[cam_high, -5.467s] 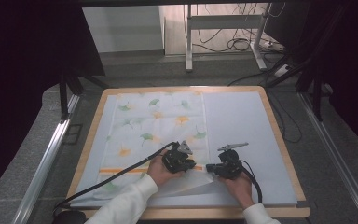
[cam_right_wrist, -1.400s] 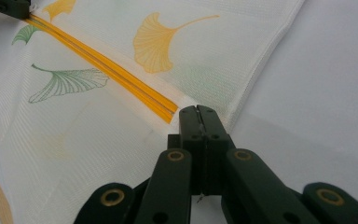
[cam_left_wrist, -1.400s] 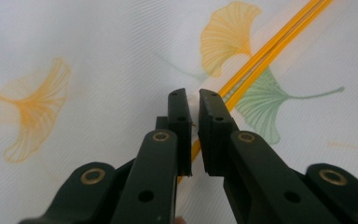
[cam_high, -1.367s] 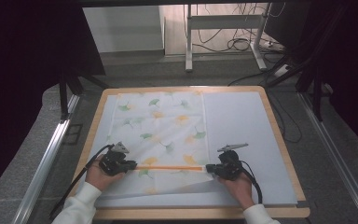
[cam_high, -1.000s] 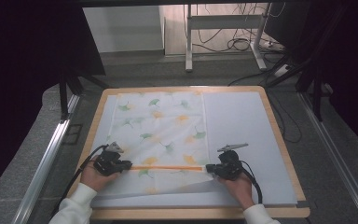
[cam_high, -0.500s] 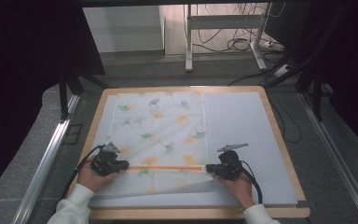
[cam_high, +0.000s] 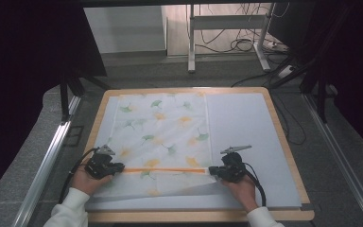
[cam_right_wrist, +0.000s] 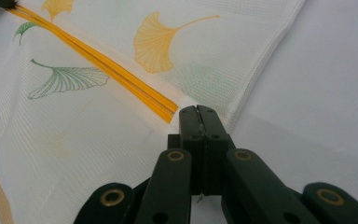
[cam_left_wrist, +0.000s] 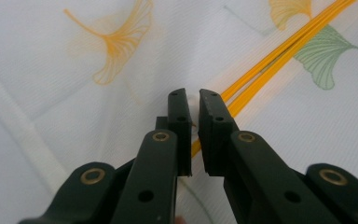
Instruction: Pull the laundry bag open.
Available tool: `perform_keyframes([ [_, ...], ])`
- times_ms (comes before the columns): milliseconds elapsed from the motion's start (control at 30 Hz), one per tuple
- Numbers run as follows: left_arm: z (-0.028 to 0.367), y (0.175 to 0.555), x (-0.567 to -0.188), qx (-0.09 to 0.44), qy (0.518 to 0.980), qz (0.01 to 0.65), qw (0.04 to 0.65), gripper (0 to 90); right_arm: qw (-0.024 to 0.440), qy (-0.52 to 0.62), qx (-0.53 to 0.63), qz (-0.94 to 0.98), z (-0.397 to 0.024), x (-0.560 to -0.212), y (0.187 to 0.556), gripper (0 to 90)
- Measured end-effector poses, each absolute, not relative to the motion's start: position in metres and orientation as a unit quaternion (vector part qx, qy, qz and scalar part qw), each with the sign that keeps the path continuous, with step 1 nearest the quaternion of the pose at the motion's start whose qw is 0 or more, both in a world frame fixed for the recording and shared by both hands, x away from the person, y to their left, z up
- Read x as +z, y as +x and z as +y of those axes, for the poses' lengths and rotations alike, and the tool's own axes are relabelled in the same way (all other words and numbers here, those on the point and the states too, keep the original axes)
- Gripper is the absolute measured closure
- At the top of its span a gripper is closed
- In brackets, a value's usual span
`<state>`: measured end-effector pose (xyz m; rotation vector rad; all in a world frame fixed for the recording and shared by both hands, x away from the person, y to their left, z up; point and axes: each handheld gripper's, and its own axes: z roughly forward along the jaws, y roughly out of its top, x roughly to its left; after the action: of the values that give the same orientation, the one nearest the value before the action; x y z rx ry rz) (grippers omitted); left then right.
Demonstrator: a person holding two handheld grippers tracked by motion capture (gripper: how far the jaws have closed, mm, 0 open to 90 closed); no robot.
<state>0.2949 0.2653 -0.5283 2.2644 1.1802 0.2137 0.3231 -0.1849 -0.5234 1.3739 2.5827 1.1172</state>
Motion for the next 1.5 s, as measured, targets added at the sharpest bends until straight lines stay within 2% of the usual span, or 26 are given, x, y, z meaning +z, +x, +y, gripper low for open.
perform_keyframes([
  [1500, 0.315, 0.278, -0.530, 0.102, 0.816, 0.491, 0.286, 84.4, 0.005, 0.439, 0.357, 0.825, -0.185, -0.523, 0.323, 89.8],
])
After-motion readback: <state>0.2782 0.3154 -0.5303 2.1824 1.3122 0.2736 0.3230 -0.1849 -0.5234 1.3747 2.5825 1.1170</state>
